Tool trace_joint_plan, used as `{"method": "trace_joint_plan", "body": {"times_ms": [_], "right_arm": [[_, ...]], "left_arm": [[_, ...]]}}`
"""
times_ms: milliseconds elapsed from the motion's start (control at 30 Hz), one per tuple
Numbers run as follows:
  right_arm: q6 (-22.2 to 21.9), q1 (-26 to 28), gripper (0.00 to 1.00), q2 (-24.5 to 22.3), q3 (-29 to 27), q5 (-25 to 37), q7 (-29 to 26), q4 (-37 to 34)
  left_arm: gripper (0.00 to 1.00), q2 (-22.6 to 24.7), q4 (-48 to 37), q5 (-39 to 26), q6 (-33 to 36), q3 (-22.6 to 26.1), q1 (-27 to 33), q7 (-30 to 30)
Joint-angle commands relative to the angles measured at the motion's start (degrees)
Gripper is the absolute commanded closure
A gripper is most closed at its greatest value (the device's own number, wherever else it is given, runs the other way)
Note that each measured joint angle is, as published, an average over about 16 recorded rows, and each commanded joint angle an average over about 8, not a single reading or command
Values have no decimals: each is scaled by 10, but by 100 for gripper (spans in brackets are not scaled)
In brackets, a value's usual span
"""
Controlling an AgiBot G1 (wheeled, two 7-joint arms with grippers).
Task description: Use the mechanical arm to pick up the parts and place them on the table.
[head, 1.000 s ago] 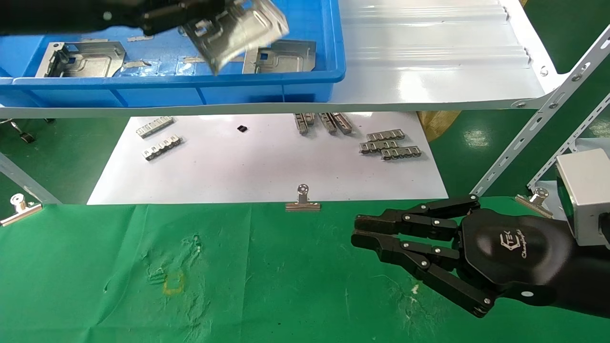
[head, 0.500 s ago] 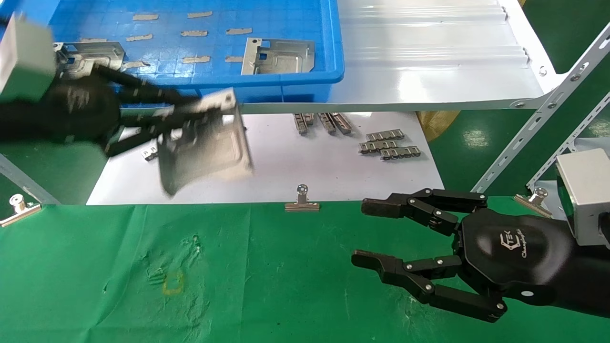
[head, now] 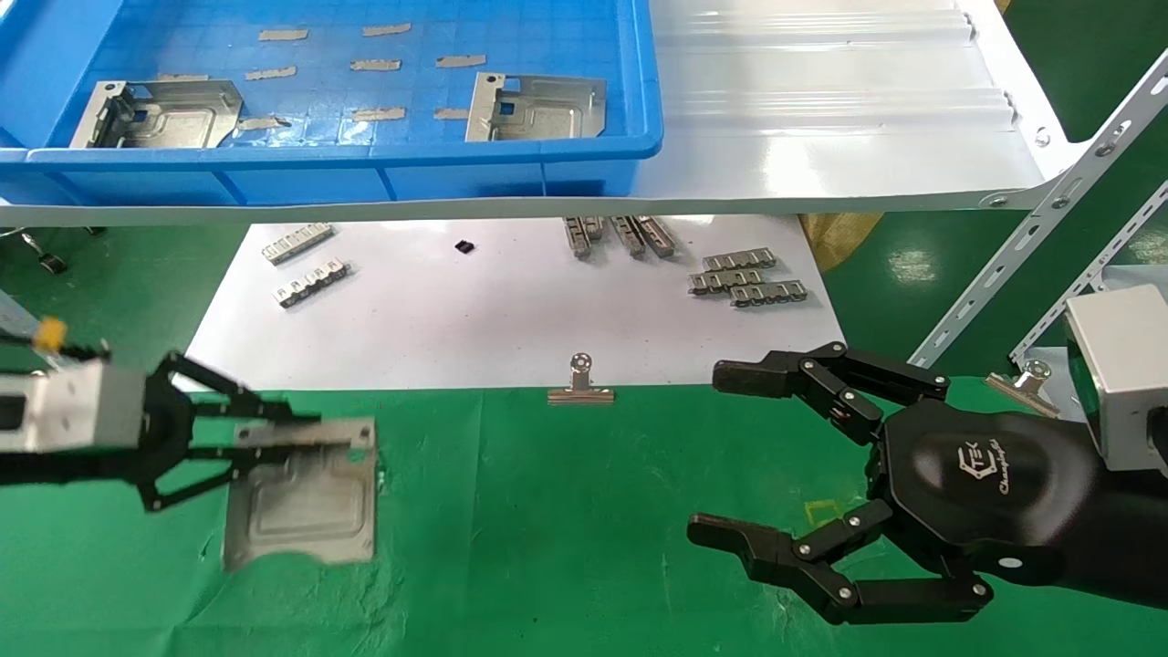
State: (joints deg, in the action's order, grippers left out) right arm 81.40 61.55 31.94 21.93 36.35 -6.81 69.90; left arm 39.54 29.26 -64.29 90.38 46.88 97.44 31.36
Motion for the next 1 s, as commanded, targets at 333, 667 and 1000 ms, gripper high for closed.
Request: {"method": "trace_joint_plan", "body": {"times_ms": [333, 667, 1000], "right_arm": [[0, 0, 0, 0, 0, 0, 0, 0], [0, 0, 0, 0, 0, 0, 0, 0], [0, 0, 0, 0, 0, 0, 0, 0]], "left_arm": [[58, 35, -73, -35, 2, 47, -9, 92], [0, 66, -129, -25, 2, 68, 0, 111], [0, 78, -182, -17, 2, 78, 22, 121]]}}
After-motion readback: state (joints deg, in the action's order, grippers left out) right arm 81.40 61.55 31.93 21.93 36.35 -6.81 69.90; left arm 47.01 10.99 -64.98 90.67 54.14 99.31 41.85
